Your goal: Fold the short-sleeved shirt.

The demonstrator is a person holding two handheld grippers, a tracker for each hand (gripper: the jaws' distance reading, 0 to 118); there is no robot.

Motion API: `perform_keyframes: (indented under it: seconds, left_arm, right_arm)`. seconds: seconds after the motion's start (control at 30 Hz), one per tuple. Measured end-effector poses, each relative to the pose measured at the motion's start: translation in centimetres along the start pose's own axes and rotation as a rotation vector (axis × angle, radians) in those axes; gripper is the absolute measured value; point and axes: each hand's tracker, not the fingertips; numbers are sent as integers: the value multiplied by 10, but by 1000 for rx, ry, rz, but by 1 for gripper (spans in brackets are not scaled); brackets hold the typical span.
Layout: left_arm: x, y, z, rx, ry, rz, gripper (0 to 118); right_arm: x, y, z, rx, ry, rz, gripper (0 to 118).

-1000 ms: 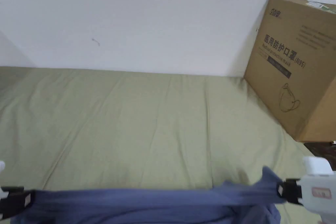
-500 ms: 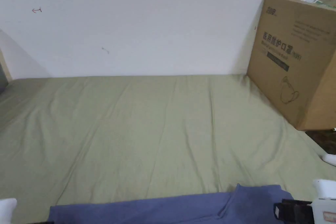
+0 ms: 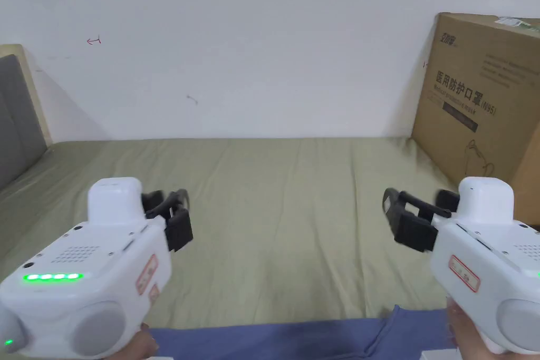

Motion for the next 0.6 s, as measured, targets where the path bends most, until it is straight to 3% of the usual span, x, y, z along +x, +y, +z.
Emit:
perform_keyframes:
  seconds: [0.07,0.27,0.37,0.47,0.6]
  left_arm:
    - [11,-4,-3,6,15,-11,0]
    - [17,-7,-4,-8,-19,-22,0]
    - [-12,-7,-11,-117,-72,-14,0]
    - [-78,-22,-30,-343,-156,152,0]
    - [-185,-74,-55,-673,-311,584,4]
  right_arm:
    - [-11,3,-6,-21,-58,39,1]
    - [-15,5,-14,-44,-72,51,1]
    - [-14,3,-20,-74,-117,111,1]
    - [-8,2,-28,-91,-120,117,1]
    - [-1,-6,-42,-122,-125,123,1]
